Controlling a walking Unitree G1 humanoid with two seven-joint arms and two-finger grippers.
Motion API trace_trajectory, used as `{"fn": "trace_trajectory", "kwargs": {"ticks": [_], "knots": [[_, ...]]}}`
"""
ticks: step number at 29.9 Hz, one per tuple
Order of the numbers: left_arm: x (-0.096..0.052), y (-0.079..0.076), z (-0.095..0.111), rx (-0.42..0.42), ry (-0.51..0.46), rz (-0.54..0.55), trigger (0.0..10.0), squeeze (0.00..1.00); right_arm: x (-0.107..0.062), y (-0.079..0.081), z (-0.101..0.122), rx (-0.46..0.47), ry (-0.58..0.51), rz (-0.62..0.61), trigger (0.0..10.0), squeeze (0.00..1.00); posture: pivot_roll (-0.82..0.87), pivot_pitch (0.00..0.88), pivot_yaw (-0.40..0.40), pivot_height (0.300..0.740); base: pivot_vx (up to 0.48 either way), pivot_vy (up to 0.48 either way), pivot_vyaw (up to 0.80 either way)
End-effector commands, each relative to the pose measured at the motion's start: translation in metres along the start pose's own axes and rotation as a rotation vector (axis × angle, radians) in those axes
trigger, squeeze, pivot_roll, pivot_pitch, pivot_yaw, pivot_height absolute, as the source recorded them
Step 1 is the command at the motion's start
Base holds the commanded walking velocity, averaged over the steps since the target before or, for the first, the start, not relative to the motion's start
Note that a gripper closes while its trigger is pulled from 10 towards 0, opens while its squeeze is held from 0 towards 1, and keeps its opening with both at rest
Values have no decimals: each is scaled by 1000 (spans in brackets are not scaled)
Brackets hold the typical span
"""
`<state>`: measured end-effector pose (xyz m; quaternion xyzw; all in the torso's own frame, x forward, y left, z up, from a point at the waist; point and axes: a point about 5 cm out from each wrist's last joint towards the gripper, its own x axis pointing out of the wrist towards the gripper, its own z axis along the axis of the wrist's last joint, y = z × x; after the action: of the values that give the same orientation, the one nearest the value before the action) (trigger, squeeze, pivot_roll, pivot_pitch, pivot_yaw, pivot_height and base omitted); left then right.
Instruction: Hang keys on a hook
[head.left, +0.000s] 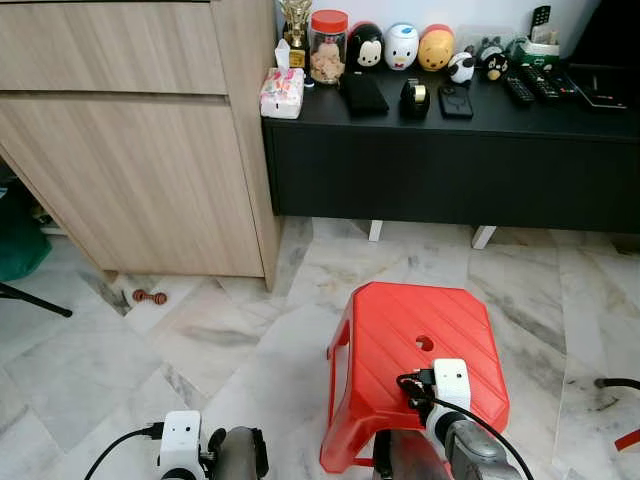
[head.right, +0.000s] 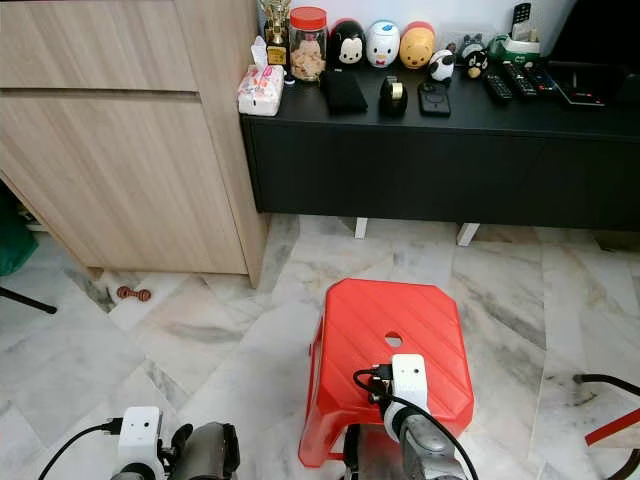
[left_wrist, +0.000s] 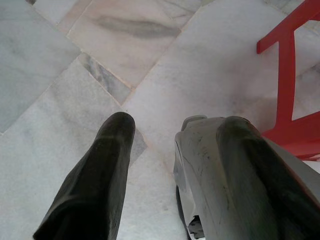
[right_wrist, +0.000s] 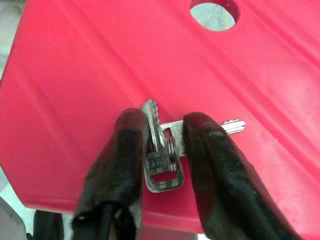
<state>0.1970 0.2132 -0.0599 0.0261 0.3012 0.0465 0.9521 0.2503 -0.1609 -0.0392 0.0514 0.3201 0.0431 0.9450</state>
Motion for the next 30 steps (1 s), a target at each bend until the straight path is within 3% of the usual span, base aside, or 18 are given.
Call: {"fn": "trace_trajectory", "kwargs": {"ticks": [1,15,23,30], "knots": [[-7,1,-17,10,69,2,10000,0,-1,-2,0,4,-5,-6,0,0,165,132,-44,608,0,0,0],[-7,1,-17,11,66,5,10000,0,1,0,9,-4,-49,-3,0,0,165,132,-43,608,0,0,0],[-7,1,-17,12,69,2,10000,0,1,4,23,2,-150,14,0,0,165,133,-44,608,0,0,0],[-8,0,-18,12,72,3,10000,0,-3,1,41,-5,-303,-17,0,0,164,134,-45,608,0,0,0]]}}
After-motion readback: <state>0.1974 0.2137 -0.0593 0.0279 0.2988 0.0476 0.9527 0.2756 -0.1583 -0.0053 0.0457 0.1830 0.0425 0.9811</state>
